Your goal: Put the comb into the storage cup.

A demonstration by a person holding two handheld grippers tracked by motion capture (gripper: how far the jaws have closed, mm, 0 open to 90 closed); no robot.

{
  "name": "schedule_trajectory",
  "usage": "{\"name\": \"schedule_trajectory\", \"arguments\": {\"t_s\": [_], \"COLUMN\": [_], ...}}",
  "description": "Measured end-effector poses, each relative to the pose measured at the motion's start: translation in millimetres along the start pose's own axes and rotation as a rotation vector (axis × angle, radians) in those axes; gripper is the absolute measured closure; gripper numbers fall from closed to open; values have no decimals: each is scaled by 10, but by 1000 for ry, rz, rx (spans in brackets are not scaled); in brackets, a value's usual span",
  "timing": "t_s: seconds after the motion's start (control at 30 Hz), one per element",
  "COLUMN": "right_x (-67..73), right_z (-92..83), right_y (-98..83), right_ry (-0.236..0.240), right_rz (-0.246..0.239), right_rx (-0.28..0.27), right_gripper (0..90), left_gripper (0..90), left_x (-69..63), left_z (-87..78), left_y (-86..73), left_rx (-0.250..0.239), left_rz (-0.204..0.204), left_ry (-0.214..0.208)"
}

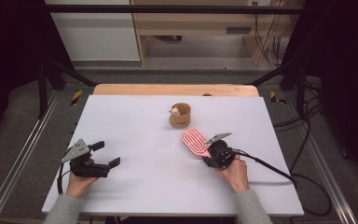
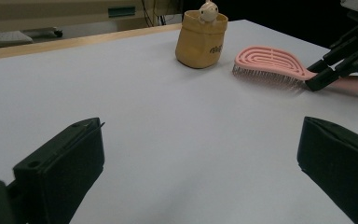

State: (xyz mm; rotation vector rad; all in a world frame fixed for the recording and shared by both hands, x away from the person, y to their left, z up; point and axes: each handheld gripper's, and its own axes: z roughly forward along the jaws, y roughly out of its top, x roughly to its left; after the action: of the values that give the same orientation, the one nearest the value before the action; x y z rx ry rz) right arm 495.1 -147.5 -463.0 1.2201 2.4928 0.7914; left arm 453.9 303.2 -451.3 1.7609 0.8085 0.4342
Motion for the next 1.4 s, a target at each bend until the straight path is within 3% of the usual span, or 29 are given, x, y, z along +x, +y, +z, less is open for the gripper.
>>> {"name": "schedule_trajectory", "arguments": {"t_s": [0.23, 0.87, 1.4], "right_x": [7, 3, 0], "right_z": [1, -44, -214], "right_y": [1, 6, 19], "right_ry": [-5, -5, 13], "right_rz": [19, 13, 34], "right_rx": [1, -8, -68], "right_gripper": [684, 694, 695], "left_gripper": [7, 7, 7], "left_x": [0, 1, 2], "left_z": [0, -1, -2], "left_y": [0, 0, 0], "left_rx": [-1, -1, -2], "left_rz": [0, -1, -4], "left_ry": [-1, -1, 0]}}
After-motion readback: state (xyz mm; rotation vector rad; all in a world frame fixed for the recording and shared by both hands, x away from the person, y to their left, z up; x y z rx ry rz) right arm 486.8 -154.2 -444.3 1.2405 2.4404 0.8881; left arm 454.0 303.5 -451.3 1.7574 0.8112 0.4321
